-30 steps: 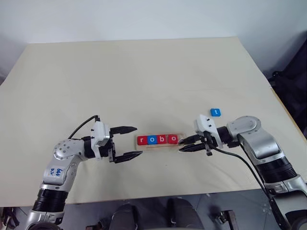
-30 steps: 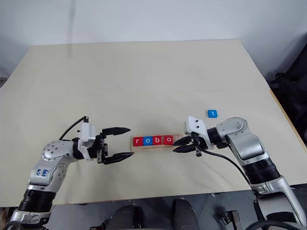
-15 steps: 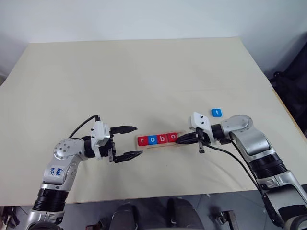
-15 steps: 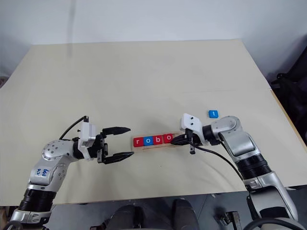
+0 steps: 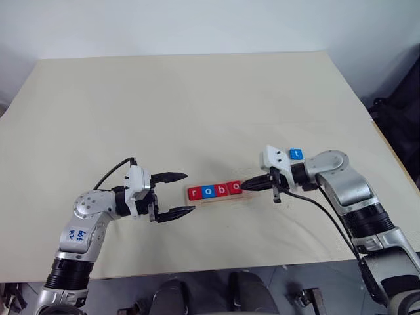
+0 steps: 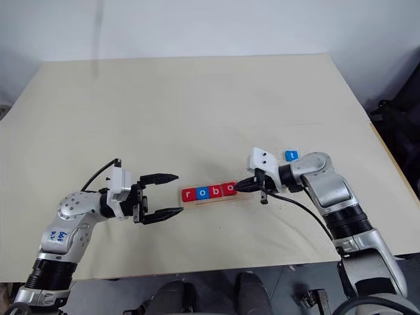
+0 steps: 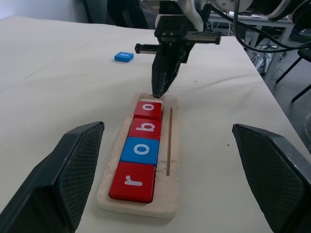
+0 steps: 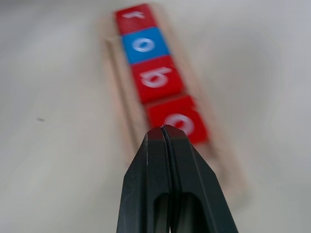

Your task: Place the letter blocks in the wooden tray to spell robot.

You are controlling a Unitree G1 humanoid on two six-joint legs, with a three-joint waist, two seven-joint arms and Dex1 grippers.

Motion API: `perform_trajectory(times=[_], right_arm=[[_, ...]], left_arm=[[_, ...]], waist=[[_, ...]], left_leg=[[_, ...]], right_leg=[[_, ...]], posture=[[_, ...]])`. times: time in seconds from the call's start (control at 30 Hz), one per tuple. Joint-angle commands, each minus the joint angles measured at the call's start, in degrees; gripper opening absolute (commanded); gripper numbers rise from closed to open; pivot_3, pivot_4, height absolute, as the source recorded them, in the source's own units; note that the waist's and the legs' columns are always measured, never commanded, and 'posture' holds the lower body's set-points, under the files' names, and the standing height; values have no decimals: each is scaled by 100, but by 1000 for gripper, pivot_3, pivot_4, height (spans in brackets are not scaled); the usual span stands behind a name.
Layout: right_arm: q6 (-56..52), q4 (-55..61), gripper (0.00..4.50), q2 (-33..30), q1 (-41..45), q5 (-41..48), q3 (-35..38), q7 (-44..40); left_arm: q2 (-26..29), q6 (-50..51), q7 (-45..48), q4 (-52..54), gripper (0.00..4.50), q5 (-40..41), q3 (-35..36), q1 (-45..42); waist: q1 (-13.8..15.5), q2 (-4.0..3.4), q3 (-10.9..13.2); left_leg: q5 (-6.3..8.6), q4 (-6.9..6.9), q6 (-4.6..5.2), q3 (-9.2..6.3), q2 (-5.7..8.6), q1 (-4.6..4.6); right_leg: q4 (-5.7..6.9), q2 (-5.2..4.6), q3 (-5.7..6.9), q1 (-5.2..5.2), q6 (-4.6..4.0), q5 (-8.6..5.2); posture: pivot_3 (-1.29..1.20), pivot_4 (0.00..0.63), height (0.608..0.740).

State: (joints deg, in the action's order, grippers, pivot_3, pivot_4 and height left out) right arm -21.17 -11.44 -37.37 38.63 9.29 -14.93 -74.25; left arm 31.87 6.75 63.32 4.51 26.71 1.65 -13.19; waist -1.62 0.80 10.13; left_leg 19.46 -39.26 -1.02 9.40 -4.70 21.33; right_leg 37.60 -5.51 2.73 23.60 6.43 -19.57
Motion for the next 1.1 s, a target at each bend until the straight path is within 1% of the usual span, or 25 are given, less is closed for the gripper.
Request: perform_trajectory(times=[0.03,0.4,0.57,0.63,0.73,0.8,0.9,0.93,0.97,1.03,1.1], right_arm=[[204,-145,21,25,101,-92,70,95],[131,34,21,314,74,-90,-39,127],[56,189,21,266,2,-75,36,149],[-4,349,21,71,-118,-12,220,160],[-198,899,21,-348,-547,385,797,143],[-378,1210,21,-501,-808,620,1099,242],[-570,1818,588,-811,-1787,969,1958,467],[-574,2030,969,-845,-2184,1090,2312,574],[-561,2258,1215,-813,-2654,1207,2732,705],[-593,2692,1897,-644,-3451,1503,3469,996],[-497,3002,2579,-484,-3992,1654,3892,1247]], left_arm=[[-15,-68,-21,223,4500,57,37,-16],[-8,-60,-38,228,4500,62,54,-13],[-25,-62,-35,216,4500,57,29,-33],[-34,-60,-36,211,4500,54,20,-45],[-22,-68,3,178,4500,56,18,-42],[-15,-78,25,166,4500,60,20,-28],[-26,-89,80,63,4500,56,-10,-86],[-31,-93,110,23,4500,56,-23,-112],[-42,-94,134,-34,4500,53,-38,-156],[-53,-111,184,-155,4500,42,-53,-234],[-58,-132,225,-250,4500,33,-47,-283]], waist=[[0,0,0],[-3,0,0],[-2,0,0],[6,0,0],[65,0,0],[81,0,0],[112,1,-1],[130,1,-1],[167,2,-1],[200,2,-1],[201,2,-2]], left_leg=[[0,0,0,1,0,0],[0,0,0,1,-1,0],[0,0,0,1,-1,0],[0,0,0,1,0,0],[0,0,0,-2,2,5],[1,0,3,-3,4,7],[1,0,2,-4,2,4],[2,3,1,-6,0,2],[2,4,1,-7,1,1],[2,5,1,-11,4,2],[2,3,2,-7,9,1]], right_leg=[[0,-1,0,0,0,0],[2,1,0,1,0,0],[2,0,0,1,0,0],[2,0,0,1,0,0],[1,-4,2,0,0,0],[-1,-6,3,0,3,1],[-7,-1,3,-1,2,1],[-6,2,4,-2,1,1],[-7,3,4,-2,0,0],[-10,2,7,-6,0,0],[-13,-1,2,-9,4,2]], posture=[[0,150,740],[0,150,740],[0,150,740],[0,150,740],[0,150,740],[0,150,740],[0,150,740],[0,150,740],[0,150,740],[0,150,740],[0,150,740]])
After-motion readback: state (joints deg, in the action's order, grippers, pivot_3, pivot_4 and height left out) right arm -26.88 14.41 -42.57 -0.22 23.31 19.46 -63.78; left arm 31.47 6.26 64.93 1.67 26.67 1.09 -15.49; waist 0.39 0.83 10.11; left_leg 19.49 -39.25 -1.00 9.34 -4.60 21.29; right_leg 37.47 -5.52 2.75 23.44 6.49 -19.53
